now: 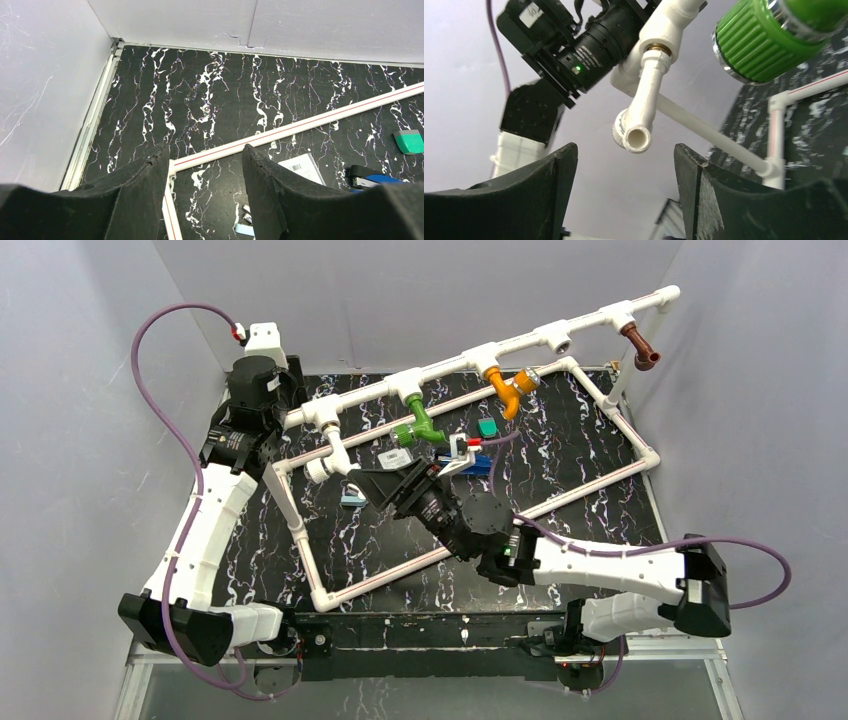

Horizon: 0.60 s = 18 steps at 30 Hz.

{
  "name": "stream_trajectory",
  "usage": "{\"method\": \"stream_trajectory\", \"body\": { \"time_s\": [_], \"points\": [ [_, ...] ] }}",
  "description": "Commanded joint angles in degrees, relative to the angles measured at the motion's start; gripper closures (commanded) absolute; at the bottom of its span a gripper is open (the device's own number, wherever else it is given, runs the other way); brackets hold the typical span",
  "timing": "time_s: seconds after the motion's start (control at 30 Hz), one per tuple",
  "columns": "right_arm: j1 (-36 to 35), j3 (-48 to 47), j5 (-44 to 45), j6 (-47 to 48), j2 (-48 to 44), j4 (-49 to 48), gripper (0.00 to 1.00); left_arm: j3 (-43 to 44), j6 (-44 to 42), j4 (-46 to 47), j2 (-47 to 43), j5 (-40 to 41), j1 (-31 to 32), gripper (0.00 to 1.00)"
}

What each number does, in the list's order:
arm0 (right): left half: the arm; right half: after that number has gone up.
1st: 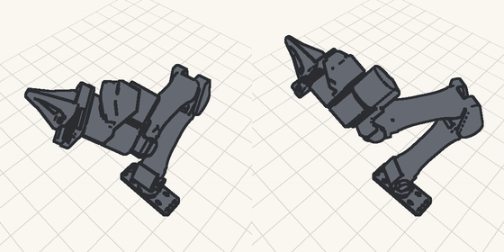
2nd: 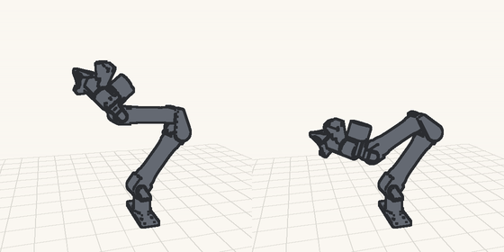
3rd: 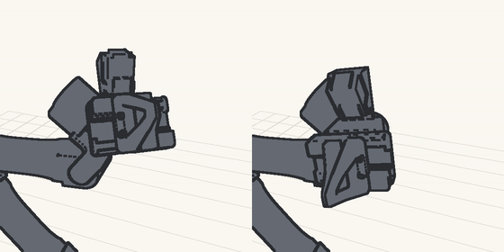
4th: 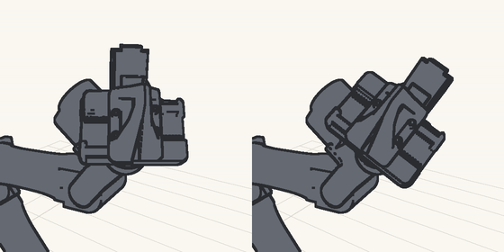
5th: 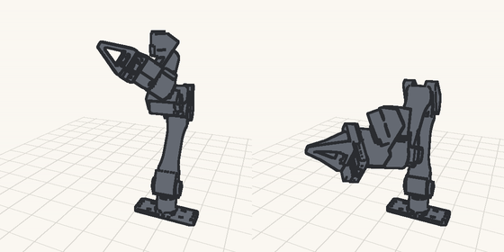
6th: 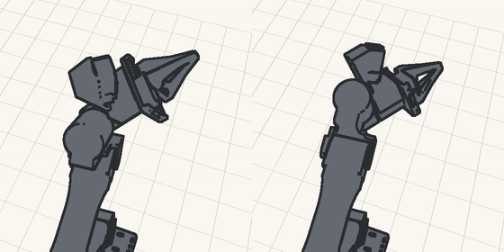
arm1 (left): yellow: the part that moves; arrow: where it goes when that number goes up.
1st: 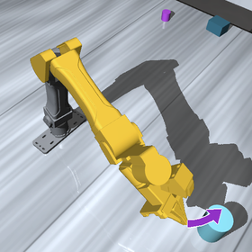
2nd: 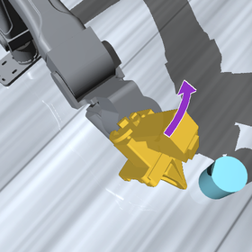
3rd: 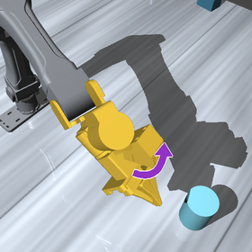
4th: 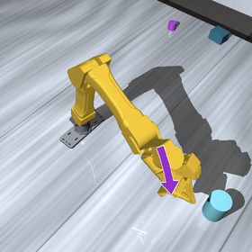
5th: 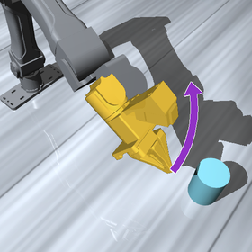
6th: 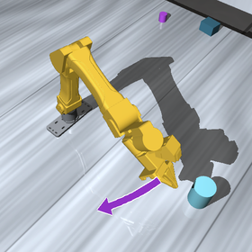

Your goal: Install the water faucets

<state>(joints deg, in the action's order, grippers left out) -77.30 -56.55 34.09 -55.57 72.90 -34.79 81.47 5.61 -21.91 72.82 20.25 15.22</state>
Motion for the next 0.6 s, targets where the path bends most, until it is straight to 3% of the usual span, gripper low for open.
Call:
{"method": "stream_trajectory", "body": {
  "time_s": [0.0, 0.4, 0.57],
  "points": [
    [0.24, -3.33, -1.29, 14.13, -4.62, 7.48, 0.22, -3.95, 1.60, -12.74, 3.74, -4.51, 2.31, 0.47],
    [0.27, -18.08, -16.51, 53.08, -5.73, 25.89, 0.21, -4.00, 1.53, -12.67, 4.15, -4.52, 2.50, 0.47],
    [0.22, -24.72, -22.56, 72.47, -3.74, 34.39, 0.16, -3.98, 1.52, -12.65, 4.34, -4.43, 2.71, 0.47]
  ]
}}
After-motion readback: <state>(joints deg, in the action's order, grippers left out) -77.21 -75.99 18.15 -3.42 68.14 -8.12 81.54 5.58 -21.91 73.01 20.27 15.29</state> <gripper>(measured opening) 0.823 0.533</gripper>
